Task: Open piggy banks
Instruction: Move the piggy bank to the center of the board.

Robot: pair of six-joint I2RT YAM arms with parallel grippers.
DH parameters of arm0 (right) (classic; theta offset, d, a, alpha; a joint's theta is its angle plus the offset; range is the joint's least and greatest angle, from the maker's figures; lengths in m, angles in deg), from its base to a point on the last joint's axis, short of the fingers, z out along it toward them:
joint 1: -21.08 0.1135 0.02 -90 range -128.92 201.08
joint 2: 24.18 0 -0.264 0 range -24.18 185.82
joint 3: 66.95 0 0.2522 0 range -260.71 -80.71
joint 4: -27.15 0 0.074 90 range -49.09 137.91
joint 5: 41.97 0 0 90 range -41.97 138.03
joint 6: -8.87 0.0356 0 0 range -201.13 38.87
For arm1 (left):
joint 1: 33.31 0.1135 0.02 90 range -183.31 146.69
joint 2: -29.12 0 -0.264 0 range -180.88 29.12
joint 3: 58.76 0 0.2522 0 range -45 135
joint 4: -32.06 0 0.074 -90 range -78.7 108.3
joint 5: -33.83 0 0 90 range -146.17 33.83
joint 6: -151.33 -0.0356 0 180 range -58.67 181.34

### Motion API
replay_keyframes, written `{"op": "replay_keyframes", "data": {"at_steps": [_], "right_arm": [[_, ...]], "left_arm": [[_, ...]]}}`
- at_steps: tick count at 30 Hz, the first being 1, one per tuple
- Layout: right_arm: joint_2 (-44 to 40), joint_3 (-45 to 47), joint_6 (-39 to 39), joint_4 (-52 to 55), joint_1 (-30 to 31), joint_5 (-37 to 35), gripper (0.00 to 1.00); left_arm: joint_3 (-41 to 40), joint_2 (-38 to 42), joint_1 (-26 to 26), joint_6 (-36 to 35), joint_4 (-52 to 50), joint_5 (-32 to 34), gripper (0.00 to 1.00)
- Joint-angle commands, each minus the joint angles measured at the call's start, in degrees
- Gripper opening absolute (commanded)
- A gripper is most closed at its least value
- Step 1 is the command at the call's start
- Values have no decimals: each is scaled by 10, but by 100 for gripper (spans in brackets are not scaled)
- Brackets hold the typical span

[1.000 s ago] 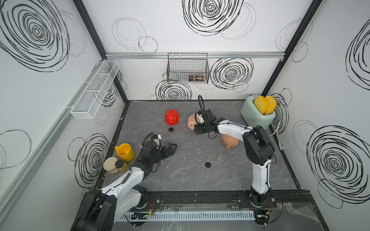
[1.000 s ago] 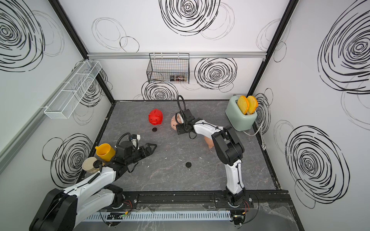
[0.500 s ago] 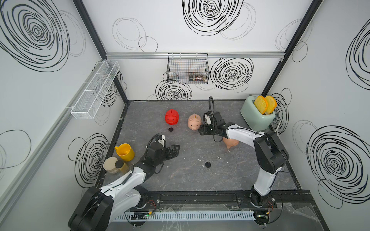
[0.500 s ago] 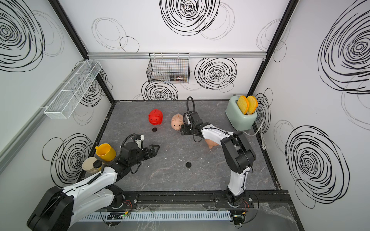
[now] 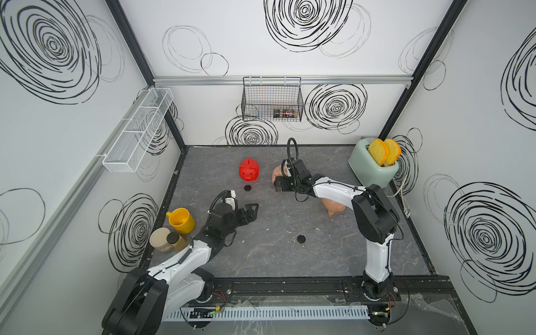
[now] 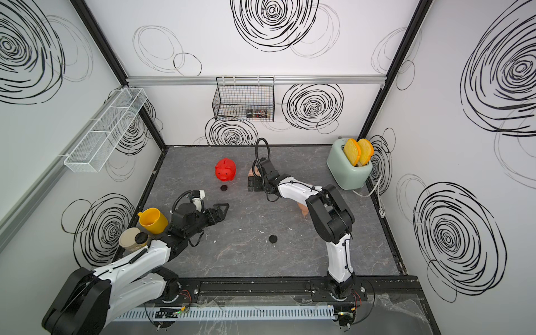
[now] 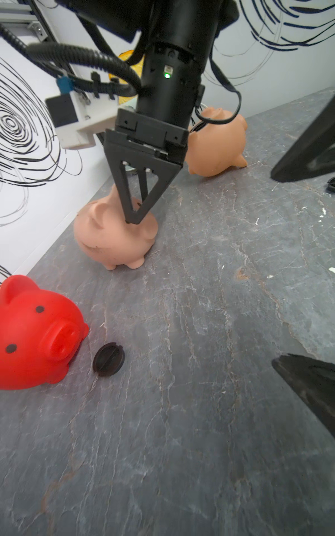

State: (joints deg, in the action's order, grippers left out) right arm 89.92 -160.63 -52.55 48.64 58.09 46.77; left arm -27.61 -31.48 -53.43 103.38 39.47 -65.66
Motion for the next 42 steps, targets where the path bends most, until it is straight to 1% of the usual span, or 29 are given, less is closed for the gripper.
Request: {"op": "replay_keyframes", "data": {"at_steps": [1,7,11,20,25,33,37,42], "right_arm": [[18,-35,9,38,-1,-24,98],[46,-67,-5,57,-3,-33,98],[58,-80,-27,54,-2,-26,100],[91,-117,-79,41,-2,-2,96],[113,-147,-80,47,-6,-11,95],[148,-189,-78,42,-15,-11,94],[156,-201,-78,38,-20,-23,94],[164,-216,-83,36,-24,-14,92]], "left_arm": [[12,-9,16,1,31,-26,96],[-1,-14,38,14,46,-39,96],[-2,-25,55,16,58,-49,96],[12,-78,68,23,102,-60,96],[19,-94,69,26,109,-60,96],[27,-99,71,26,103,-51,96],[33,-102,70,25,100,-51,96],[37,-108,70,23,99,-51,96]]}}
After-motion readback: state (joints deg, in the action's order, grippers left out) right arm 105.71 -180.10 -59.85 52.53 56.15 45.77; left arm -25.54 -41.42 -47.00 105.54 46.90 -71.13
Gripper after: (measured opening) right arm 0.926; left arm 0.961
